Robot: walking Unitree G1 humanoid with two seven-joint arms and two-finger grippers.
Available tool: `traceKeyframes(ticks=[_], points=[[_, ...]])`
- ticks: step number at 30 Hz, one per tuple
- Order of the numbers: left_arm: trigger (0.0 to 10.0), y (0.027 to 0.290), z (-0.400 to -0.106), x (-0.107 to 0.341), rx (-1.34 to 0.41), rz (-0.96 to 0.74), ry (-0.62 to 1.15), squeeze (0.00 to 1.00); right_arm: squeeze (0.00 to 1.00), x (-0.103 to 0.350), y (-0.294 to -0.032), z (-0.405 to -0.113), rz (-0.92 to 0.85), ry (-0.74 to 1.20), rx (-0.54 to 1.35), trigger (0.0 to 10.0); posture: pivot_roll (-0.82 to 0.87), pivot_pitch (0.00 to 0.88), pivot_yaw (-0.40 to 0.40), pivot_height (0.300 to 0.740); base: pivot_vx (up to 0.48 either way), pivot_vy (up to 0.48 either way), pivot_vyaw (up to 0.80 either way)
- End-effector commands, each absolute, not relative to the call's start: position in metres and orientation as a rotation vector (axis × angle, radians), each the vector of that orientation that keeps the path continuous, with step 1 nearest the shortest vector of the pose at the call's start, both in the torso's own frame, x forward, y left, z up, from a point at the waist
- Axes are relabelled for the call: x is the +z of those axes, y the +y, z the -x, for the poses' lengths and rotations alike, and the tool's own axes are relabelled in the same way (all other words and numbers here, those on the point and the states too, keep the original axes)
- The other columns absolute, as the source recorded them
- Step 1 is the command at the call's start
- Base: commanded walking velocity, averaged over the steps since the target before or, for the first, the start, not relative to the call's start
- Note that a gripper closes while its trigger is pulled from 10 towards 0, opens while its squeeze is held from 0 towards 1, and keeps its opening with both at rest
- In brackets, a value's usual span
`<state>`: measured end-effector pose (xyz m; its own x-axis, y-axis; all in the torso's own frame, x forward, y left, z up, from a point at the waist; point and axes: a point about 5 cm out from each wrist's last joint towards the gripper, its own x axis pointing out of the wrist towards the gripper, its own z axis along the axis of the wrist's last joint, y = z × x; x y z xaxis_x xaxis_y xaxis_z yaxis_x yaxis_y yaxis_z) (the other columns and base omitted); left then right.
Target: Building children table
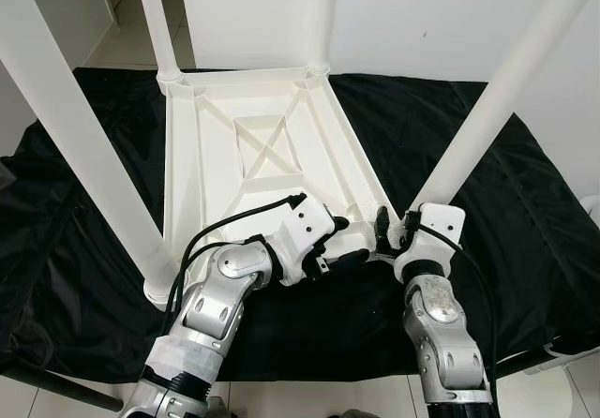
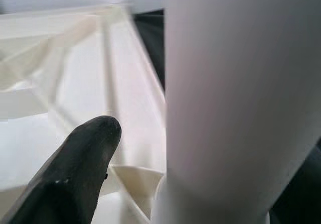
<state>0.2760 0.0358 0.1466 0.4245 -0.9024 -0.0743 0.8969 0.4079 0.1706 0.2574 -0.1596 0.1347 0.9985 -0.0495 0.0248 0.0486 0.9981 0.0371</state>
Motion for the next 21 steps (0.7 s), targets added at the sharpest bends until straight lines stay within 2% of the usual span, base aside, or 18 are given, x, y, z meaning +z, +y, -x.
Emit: traceKeyframes(ticks=[1,9,21], points=[[10.0,0.039,-0.283,0.152,-1.005,-0.173,-0.055,0.0,0.0,0.138,-0.172,-0.255,-0.016,-0.049,0.021,10.0,0.0,0.017,-0.039,0.74,0.0,0.0,0.0],[10.0,0.038,-0.281,0.153,-1.009,-0.167,-0.06,0.0,0.0,0.134,-0.192,-0.257,0.125,-0.033,0.241,10.0,0.01,0.01,-0.043,0.74,0.0,0.0,0.0],[10.0,0.036,-0.273,0.149,-1.07,-0.221,-0.077,0.0,0.0,0.123,-0.197,-0.277,0.213,0.047,0.579,10.0,0.02,0.0,-0.033,0.74,0.0,0.0,0.0]])
